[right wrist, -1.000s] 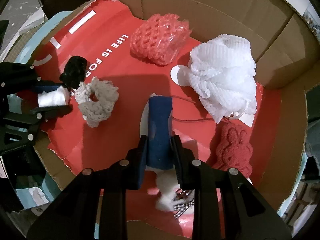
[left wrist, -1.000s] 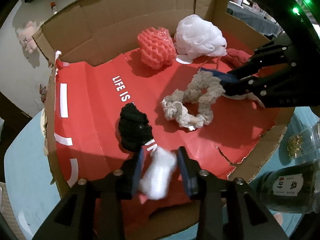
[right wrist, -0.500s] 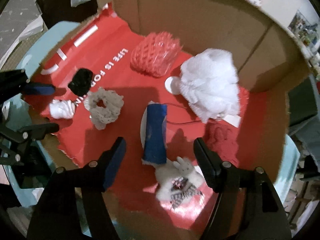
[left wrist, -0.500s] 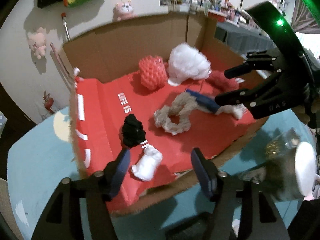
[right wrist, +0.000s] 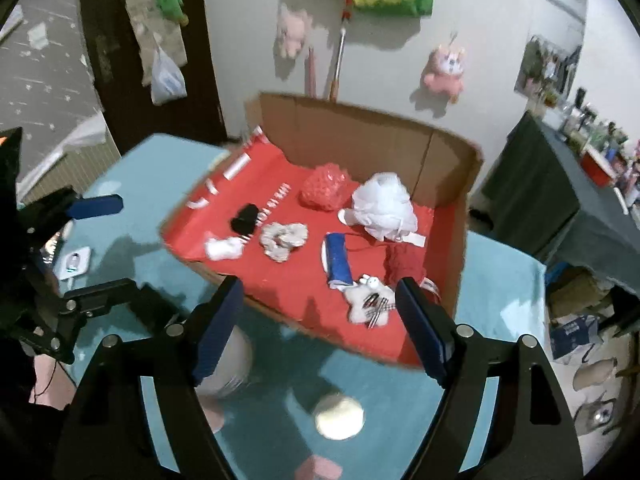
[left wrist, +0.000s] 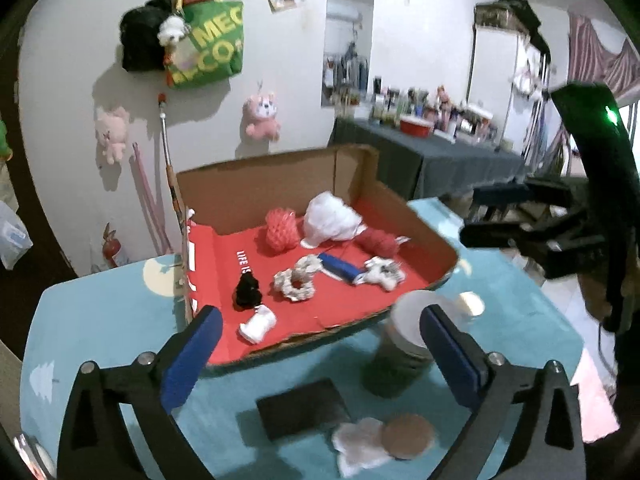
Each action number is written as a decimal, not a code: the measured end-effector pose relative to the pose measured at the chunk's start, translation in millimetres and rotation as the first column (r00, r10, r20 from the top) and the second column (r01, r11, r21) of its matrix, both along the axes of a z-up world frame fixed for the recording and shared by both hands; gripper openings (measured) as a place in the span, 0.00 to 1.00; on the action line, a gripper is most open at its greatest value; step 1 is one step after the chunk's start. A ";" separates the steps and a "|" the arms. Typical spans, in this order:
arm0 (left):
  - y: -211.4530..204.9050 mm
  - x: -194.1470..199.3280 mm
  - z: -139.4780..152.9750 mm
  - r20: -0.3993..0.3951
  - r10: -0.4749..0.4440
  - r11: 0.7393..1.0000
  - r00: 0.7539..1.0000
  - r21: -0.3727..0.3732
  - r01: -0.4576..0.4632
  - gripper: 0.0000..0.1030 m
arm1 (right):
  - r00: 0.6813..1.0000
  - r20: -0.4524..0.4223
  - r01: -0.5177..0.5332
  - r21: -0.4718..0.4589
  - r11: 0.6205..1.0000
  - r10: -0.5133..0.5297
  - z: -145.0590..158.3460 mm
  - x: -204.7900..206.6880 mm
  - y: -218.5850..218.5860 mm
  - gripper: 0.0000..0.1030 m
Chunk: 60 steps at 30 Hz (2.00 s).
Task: Organize soft objects
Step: 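Open both tools to release the items and withdraw from the box, then move both open tools toward the white tissue and tan round sponge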
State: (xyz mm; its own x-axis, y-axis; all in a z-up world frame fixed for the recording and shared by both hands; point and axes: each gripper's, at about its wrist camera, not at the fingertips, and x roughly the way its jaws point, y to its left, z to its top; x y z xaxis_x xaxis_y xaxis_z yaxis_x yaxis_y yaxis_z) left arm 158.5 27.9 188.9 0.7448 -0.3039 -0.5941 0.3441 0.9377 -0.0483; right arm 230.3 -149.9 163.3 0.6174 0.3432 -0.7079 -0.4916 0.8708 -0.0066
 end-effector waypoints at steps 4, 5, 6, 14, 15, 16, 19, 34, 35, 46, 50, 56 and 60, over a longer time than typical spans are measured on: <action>-4.4 -35.8 6.5 0.059 0.012 1.000 0.998 -0.027 -0.011 1.00 | 0.996 0.084 0.026 0.033 0.999 -0.028 12.4 -51.0 -8.7 0.83; -5.0 -43.6 6.9 0.066 0.010 0.999 0.998 -0.035 -0.008 1.00 | 0.993 0.116 0.030 0.030 0.999 -0.033 14.1 -65.2 -9.7 0.83; -6.2 -51.2 6.5 0.073 0.008 0.999 0.997 -0.042 -0.005 1.00 | 0.990 0.136 0.034 0.030 0.999 -0.038 14.8 -75.0 -11.0 0.83; -17.1 -100.4 -6.9 0.152 0.068 0.996 0.986 -0.069 -0.058 1.00 | 0.959 0.250 0.119 0.063 0.991 -0.131 -4.6 -143.9 -22.8 0.84; -18.0 -106.6 -10.5 0.171 0.089 0.994 0.981 -0.071 -0.077 1.00 | 0.955 0.259 0.131 0.069 0.989 -0.144 -8.8 -150.8 -24.4 0.84; -19.0 -110.8 -13.3 0.186 0.103 0.993 0.977 -0.070 -0.091 1.00 | 0.951 0.264 0.147 0.080 0.986 -0.163 -13.5 -156.7 -26.6 0.84; -21.8 -122.2 -22.7 0.211 0.134 0.990 0.968 -0.076 -0.120 1.00 | 0.934 0.285 0.191 0.113 0.975 -0.216 -28.3 -174.8 -30.7 0.84; -30.6 -143.4 -79.7 0.205 0.183 0.982 0.962 -0.088 -0.168 1.00 | 0.878 0.315 0.317 0.177 0.932 -0.359 -97.4 -218.8 -40.5 0.85; -30.8 -143.2 -84.8 0.196 0.189 0.981 0.962 -0.088 -0.175 1.00 | 0.877 0.316 0.323 0.173 0.930 -0.363 -102.0 -219.7 -40.8 0.85; -29.5 -136.7 -125.9 0.106 0.226 0.973 0.968 -0.069 -0.220 1.00 | 0.896 0.237 0.349 0.145 0.926 -0.375 -147.9 -213.1 -41.1 0.85; -26.6 -134.7 -133.1 0.088 0.233 0.972 0.968 -0.062 -0.229 1.00 | 0.900 0.214 0.356 0.146 0.923 -0.380 -157.3 -211.4 -41.9 0.85; -22.2 -131.4 -135.8 0.077 0.240 0.970 0.968 -0.056 -0.236 1.00 | 0.905 0.187 0.361 0.143 0.922 -0.383 -164.5 -206.2 -41.1 0.85; -17.1 -126.5 -132.9 0.072 0.243 0.969 0.967 -0.050 -0.240 1.00 | 0.908 0.183 0.356 0.144 0.924 -0.378 -164.1 -203.2 -39.8 0.85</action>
